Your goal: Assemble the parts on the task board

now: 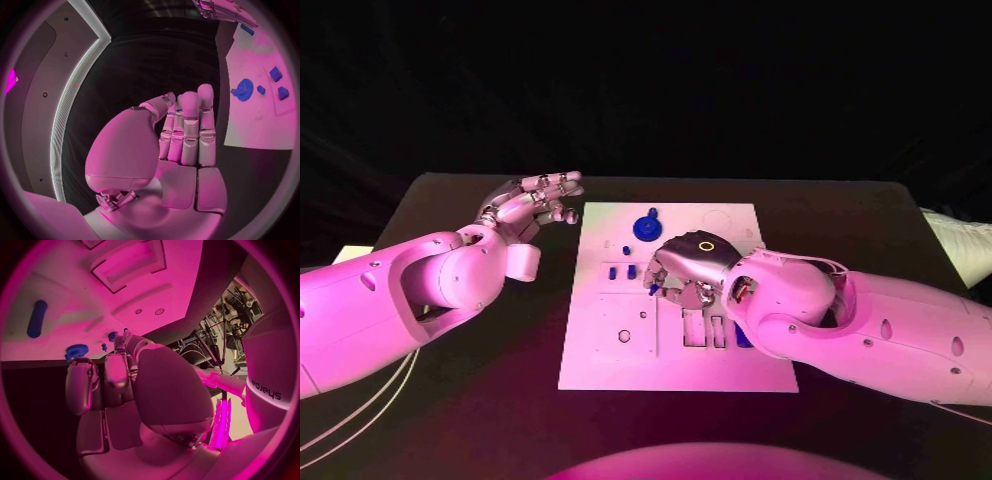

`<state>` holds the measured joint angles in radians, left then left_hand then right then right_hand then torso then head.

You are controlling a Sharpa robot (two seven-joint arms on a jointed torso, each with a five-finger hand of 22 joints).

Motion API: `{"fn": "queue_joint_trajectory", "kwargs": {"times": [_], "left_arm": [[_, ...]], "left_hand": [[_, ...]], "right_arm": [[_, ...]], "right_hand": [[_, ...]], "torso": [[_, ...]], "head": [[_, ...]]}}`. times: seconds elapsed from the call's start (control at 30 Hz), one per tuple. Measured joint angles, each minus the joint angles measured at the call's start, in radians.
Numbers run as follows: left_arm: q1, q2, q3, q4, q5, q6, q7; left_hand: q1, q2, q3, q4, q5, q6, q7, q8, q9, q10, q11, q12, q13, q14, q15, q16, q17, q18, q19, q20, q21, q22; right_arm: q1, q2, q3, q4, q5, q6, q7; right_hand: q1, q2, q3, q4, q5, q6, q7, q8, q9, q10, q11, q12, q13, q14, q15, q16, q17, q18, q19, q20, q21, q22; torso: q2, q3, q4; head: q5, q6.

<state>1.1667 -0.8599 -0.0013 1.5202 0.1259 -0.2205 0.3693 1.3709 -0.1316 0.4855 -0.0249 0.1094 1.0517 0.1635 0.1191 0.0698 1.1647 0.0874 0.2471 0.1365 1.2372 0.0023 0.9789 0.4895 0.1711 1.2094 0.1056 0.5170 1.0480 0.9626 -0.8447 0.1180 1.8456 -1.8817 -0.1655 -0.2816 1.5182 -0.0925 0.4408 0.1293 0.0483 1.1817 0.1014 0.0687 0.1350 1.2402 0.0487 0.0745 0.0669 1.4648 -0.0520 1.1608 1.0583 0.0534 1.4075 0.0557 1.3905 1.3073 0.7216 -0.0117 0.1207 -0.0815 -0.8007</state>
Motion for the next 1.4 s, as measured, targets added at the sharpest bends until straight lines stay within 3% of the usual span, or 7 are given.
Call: {"fn": "queue_joint_trajectory", "kwargs": {"times": [0.23,0.47,1.4], "left_arm": [[0.0,0.004,0.0,0.004,-0.001,0.0,0.0],[0.0,0.005,0.0,0.005,-0.003,0.0,-0.001],[0.0,0.005,0.0,0.0,-0.007,0.002,-0.008]], "left_hand": [[0.0,0.0,0.0,0.0,0.0,0.0,0.0,0.0,0.0,0.0,0.0,0.0,0.0,0.0,0.0,0.0,0.0,0.0,0.0,0.0,0.0,0.0],[0.0,0.0,0.0,0.0,0.0,0.0,0.0,0.0,0.0,-0.004,-0.004,0.0,0.0,0.0,0.0,0.0,0.0,0.0,0.0,0.0,0.0,0.0],[0.0,0.0,0.0,0.0,0.0,0.0,0.0,0.0,0.0,-0.004,-0.004,0.005,0.001,-0.002,-0.002,0.0,-0.001,0.0,0.0,0.0,-0.004,-0.001]], "right_arm": [[-0.025,0.034,-0.008,-0.033,0.005,0.007,0.017],[-0.035,0.046,-0.012,-0.048,0.008,0.016,0.028],[-0.036,0.061,-0.016,-0.053,0.01,0.048,0.035]], "right_hand": [[0.0,0.0,0.006,-0.007,0.004,0.003,0.004,-0.002,0.0,0.0,0.0,-0.002,0.0,0.0,0.0,0.003,0.0,0.0,0.0,0.0,0.0,0.001],[-0.003,-0.003,0.007,-0.007,0.004,0.002,0.005,-0.005,0.0,0.0,0.0,-0.002,0.0,0.004,0.004,0.003,0.001,0.0,0.004,0.004,0.0,0.001],[-0.014,-0.004,0.009,-0.01,0.003,-0.003,0.006,-0.004,0.001,0.001,0.005,-0.004,-0.001,0.0,0.007,0.003,0.001,0.0,0.003,0.004,0.0,0.0]], "torso": [[0.001,0.0,-0.0019],[0.001,0.001,-0.0026],[0.0,0.0007,-0.0025]], "head": [[0.023,-0.011],[0.034,-0.019],[0.046,-0.031]]}}
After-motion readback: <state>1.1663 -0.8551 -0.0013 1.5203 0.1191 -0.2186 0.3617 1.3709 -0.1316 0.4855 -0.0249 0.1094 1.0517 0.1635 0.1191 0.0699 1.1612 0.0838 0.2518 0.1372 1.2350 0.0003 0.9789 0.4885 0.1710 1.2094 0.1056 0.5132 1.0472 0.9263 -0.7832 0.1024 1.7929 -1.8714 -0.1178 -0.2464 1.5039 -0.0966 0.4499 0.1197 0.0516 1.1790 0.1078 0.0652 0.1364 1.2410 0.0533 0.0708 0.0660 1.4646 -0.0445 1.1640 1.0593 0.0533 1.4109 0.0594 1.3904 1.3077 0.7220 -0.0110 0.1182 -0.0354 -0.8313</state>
